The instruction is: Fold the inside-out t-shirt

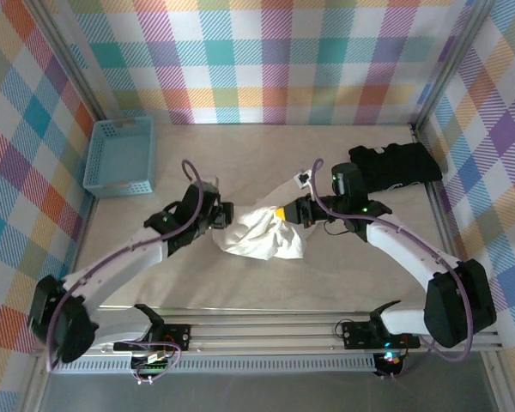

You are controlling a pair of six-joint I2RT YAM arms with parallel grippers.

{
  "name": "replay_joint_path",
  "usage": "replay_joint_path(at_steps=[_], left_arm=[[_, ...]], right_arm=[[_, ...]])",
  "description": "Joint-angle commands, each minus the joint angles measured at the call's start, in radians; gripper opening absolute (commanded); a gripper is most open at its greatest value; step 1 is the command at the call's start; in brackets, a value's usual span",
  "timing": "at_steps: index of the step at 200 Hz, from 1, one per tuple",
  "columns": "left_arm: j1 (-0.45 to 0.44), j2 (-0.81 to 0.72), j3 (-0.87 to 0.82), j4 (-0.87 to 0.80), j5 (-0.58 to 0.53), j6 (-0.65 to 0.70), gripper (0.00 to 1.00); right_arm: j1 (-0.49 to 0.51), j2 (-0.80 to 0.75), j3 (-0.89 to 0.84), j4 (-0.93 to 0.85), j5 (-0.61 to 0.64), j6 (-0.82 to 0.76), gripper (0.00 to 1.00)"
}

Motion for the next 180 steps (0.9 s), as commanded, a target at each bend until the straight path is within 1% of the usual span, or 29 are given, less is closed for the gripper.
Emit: replay_joint_path(at_steps=[1,14,32,68,87,108,122,141,160,167,175,180], left_arm=[[-0.046,-0.099,-0.085,0.165,0.202,0.028,0.69],[-0.079,-0.101,-0.118,0.238,0.29,0.02,0.67],[-0.115,-0.071,-0.127,0.297,0.348,0.039,0.66],[-0.144,0.02,-0.064,0.298,0.387,0.101,0.69],[-0.149,0.067,-0.037,0.298,0.368,0.116,0.7],[-0.148,0.116,-0.003,0.286,0.253,0.116,0.67],[-0.148,0.152,0.024,0.278,0.214,0.128,0.64],[-0.147,0.227,0.067,0.266,0.181,0.136,0.59],[-0.146,0.303,0.117,0.236,0.183,0.156,0.57],[-0.146,0.323,0.129,0.234,0.191,0.157,0.54],[-0.146,0.336,0.139,0.235,0.207,0.157,0.48],[-0.145,0.337,0.146,0.235,0.221,0.156,0.41]], right_arm=[[-0.011,0.007,0.043,0.02,-0.007,0.026,0.0],[-0.013,0.007,0.045,0.016,0.003,0.032,0.0],[-0.015,0.009,0.05,0.008,0.008,0.034,0.0],[-0.015,0.007,0.051,0.005,0.007,0.035,0.0],[-0.016,0.005,0.05,-0.001,0.006,0.029,0.0],[-0.016,0.001,0.045,-0.015,0.001,0.004,0.0],[-0.016,-0.003,0.042,-0.036,-0.001,-0.026,0.0],[-0.016,-0.014,0.033,-0.04,-0.017,-0.059,0.0],[-0.018,-0.024,0.03,-0.054,-0.004,-0.083,0.0],[-0.021,-0.029,0.027,-0.051,0.005,-0.082,0.0],[-0.023,-0.033,0.023,-0.045,0.016,-0.08,0.0],[-0.025,-0.034,0.024,-0.056,0.04,-0.083,0.0]])
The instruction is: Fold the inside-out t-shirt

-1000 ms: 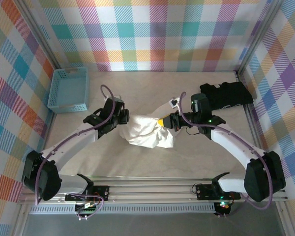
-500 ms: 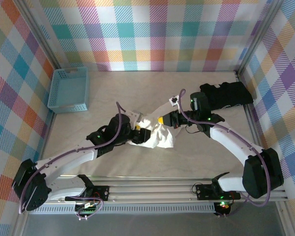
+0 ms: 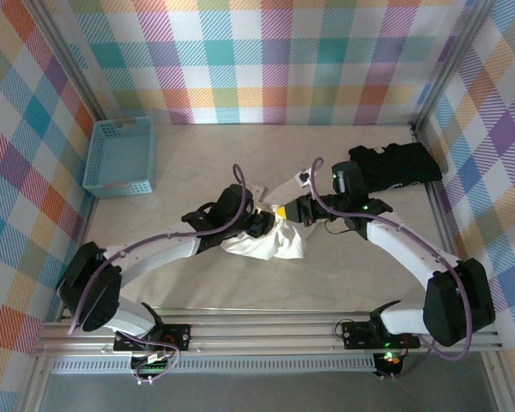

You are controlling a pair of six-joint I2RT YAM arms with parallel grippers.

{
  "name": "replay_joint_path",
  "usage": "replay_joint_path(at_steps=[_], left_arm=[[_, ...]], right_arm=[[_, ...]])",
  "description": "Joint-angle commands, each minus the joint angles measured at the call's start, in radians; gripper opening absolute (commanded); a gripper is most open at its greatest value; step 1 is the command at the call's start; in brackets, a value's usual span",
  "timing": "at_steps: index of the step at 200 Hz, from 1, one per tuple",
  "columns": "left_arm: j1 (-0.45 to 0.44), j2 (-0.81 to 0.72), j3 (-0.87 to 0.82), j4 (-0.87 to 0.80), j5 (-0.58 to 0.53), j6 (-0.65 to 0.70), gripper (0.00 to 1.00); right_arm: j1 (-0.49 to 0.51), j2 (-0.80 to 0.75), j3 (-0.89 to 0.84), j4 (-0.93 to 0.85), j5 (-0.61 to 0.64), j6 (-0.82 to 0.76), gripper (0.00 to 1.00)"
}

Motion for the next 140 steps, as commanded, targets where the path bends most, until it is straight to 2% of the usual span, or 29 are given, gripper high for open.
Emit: replay_joint_path(at_steps=[1,10,22,37,49,61,79,112,140], left_arm=[[-0.008,0.03,0.047,-0.015,0.008,0.03,0.39],[-0.001,0.016,0.051,-0.013,0.036,0.023,0.25],[0.016,-0.022,0.048,-0.007,0.11,-0.009,0.0],[0.06,-0.084,0.024,0.03,0.299,-0.088,0.0],[0.092,-0.135,-0.009,0.092,0.455,-0.177,0.0],[0.118,-0.179,-0.034,0.129,0.516,-0.256,0.0],[0.15,-0.227,-0.051,0.144,0.542,-0.322,0.0],[0.172,-0.26,-0.047,0.127,0.551,-0.341,0.0],[0.187,-0.258,-0.031,0.1,0.558,-0.356,0.0]], right_arm=[[-0.012,-0.039,0.006,-0.014,0.023,-0.044,0.0],[-0.012,-0.04,0.019,-0.076,0.136,-0.058,0.0],[-0.013,-0.039,0.044,-0.201,0.394,-0.065,0.0],[0.002,-0.039,0.058,-0.294,0.675,-0.08,0.0],[0.039,-0.055,0.053,-0.3,0.788,-0.113,0.01],[0.087,-0.078,0.045,-0.273,0.807,-0.169,0.08],[0.138,-0.115,0.023,-0.241,0.788,-0.243,0.17],[0.144,-0.247,-0.086,-0.153,0.617,-0.251,0.38],[0.172,-0.344,-0.157,-0.104,0.536,-0.234,0.48]])
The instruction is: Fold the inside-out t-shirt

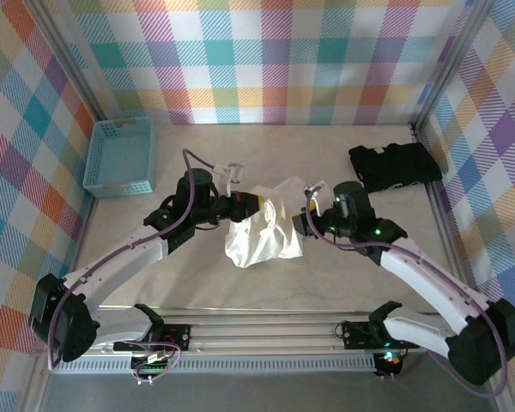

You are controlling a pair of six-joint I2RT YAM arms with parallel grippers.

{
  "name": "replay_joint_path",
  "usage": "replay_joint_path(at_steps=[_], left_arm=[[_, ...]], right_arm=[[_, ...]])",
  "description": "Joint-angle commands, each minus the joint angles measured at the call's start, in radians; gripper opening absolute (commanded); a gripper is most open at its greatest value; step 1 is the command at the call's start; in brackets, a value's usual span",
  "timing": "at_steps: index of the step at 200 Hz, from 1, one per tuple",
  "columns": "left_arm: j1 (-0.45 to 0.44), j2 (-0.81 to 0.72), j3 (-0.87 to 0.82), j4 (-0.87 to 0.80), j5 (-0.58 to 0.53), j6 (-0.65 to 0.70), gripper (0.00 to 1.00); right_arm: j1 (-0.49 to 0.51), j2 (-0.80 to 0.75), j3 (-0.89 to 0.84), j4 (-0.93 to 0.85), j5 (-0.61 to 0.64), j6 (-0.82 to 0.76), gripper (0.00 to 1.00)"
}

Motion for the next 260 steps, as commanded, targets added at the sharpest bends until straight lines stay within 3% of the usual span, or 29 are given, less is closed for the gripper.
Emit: replay_joint_path(at_steps=[1,21,38,68,81,100,113,124,138,164,200,213,235,260], left_arm=[[0.014,-0.01,0.006,-0.004,0.048,-0.042,0.0],[0.015,-0.011,0.012,-0.017,0.045,-0.042,0.0],[0.017,-0.015,0.01,-0.019,0.047,-0.042,0.0],[0.017,-0.029,0.008,-0.03,0.047,-0.035,0.0],[0.018,-0.039,0.008,-0.04,0.041,-0.027,0.0],[0.028,-0.049,0.008,-0.059,0.022,-0.017,0.0],[0.046,-0.055,0.005,-0.077,-0.011,-0.023,0.0],[0.071,-0.054,0.004,-0.095,-0.049,-0.038,0.0],[0.106,-0.039,0.005,-0.124,-0.105,-0.053,0.0],[0.135,0.017,0.036,-0.17,-0.188,-0.029,0.0],[0.133,0.099,0.098,-0.254,-0.257,0.04,0.18],[0.132,0.092,0.101,-0.313,-0.308,0.069,0.3],[0.104,0.012,0.051,-0.344,-0.385,0.118,0.51],[0.061,-0.126,-0.044,-0.322,-0.367,0.155,0.63]], right_arm=[[0.028,-0.063,-0.054,0.071,-0.094,-0.014,0.49],[0.074,-0.045,-0.077,0.151,-0.099,0.037,0.55],[0.116,0.036,-0.061,0.217,-0.069,0.069,0.7],[0.133,0.181,-0.009,0.319,0.012,0.135,0.75],[0.133,0.232,0.017,0.32,0.044,0.137,0.64],[0.127,0.233,0.026,0.284,0.038,0.086,0.25],[0.104,0.187,0.005,0.28,-0.097,0.021,0.07],[0.074,0.15,-0.01,0.273,-0.265,-0.011,0.0],[0.033,0.122,-0.034,0.299,-0.487,-0.01,0.0],[-0.025,0.125,-0.075,0.455,-0.724,0.088,0.0],[-0.046,0.143,-0.066,0.487,-0.772,0.095,0.0],[-0.051,0.15,-0.06,0.481,-0.762,0.093,0.0],[-0.059,0.162,-0.057,0.484,-0.747,0.101,0.0],[-0.064,0.172,-0.051,0.479,-0.73,0.101,0.0]])
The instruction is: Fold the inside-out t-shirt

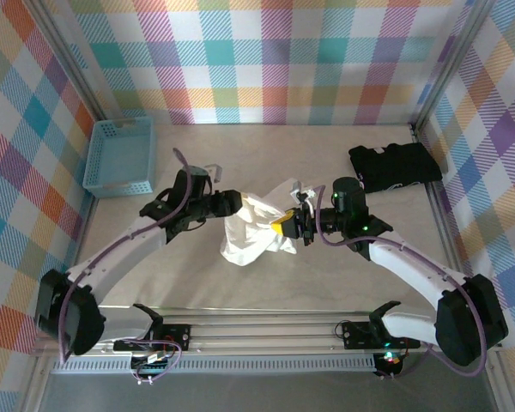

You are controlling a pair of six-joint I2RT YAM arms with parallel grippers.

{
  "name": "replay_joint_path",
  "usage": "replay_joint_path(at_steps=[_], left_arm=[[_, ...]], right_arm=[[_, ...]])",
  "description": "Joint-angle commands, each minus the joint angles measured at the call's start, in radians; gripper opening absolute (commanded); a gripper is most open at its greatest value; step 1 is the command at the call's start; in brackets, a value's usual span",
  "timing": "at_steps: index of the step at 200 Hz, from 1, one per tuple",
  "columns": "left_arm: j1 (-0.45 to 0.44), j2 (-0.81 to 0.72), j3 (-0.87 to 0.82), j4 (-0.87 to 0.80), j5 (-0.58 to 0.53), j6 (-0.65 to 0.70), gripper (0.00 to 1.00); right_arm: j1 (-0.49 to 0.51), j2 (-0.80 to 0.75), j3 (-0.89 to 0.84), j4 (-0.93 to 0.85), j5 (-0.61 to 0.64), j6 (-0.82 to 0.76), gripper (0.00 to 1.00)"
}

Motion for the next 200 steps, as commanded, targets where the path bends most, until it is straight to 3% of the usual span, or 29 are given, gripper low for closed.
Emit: replay_joint_path(at_steps=[1,30,53,106,158,200], left_arm=[[-0.041,-0.152,-0.071,-0.022,-0.025,0.065,0.64],[-0.059,-0.263,-0.169,0.148,0.261,0.083,0.69],[-0.061,-0.224,-0.174,0.209,0.419,0.102,0.7],[-0.063,-0.064,-0.134,0.339,0.567,0.035,0.66],[-0.068,0.002,-0.128,0.35,0.627,0.027,0.56],[-0.07,0.013,-0.132,0.363,0.626,0.025,0.37]], right_arm=[[-0.009,0.008,0.012,0.037,-0.039,0.006,0.0],[-0.012,0.019,0.022,0.019,-0.031,-0.003,0.0],[-0.012,0.016,0.027,0.006,-0.026,-0.009,0.0],[-0.013,0.0,0.028,-0.028,-0.008,-0.028,0.0],[-0.012,0.0,0.029,-0.036,0.007,-0.036,0.0],[-0.013,0.007,0.033,-0.036,0.005,-0.035,0.0]])
